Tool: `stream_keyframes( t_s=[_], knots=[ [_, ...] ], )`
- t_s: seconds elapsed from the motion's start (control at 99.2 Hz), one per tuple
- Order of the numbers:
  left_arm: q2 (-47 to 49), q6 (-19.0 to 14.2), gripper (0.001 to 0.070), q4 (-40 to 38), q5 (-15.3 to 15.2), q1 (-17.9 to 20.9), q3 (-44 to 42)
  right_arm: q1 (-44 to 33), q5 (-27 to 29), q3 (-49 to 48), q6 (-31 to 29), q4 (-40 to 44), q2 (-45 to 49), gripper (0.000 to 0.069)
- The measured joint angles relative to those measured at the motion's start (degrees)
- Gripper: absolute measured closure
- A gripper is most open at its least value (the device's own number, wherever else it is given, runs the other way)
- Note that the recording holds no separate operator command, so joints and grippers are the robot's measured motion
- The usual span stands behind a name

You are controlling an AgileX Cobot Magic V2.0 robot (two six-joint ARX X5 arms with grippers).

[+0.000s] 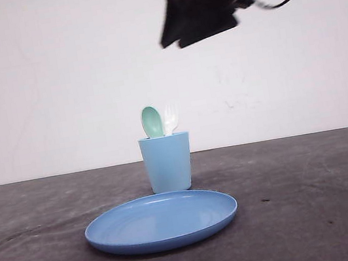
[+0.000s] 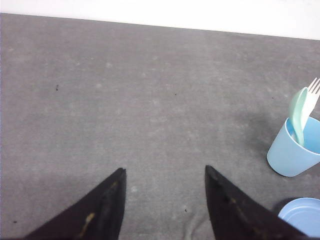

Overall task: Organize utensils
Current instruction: 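Move the right gripper down and grasp the blue cup rim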

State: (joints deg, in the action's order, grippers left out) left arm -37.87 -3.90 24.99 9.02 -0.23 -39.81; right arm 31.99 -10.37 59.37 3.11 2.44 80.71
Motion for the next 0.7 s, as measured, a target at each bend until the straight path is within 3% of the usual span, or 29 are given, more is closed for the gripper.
stream_keyframes(
  t_s=[0.141,0.343,0.585,0.696],
  knots=[
    [0.0,0.0,0.0412,0.0,0.0,0.0,0.0,-2.9,0.0,-0.1,-1.5,7.7,-1.7,0.0345],
    [0.0,0.0,0.0412,0.1,0.0,0.0,0.0,-4.3,-0.4,-5.9,-2.1,8.0,-2.0,0.0296],
    [0.0,0.0,0.0412,0.0,0.0,0.0,0.0,-4.3,-0.4,-10.9,-2.1,4.5,-2.0,0.0022],
    [0.0,0.0,0.0412,0.0,0.0,0.0,0.0,-4.3,-0.4,-10.9,-2.1,2.8,-1.7,0.0011]
  ],
)
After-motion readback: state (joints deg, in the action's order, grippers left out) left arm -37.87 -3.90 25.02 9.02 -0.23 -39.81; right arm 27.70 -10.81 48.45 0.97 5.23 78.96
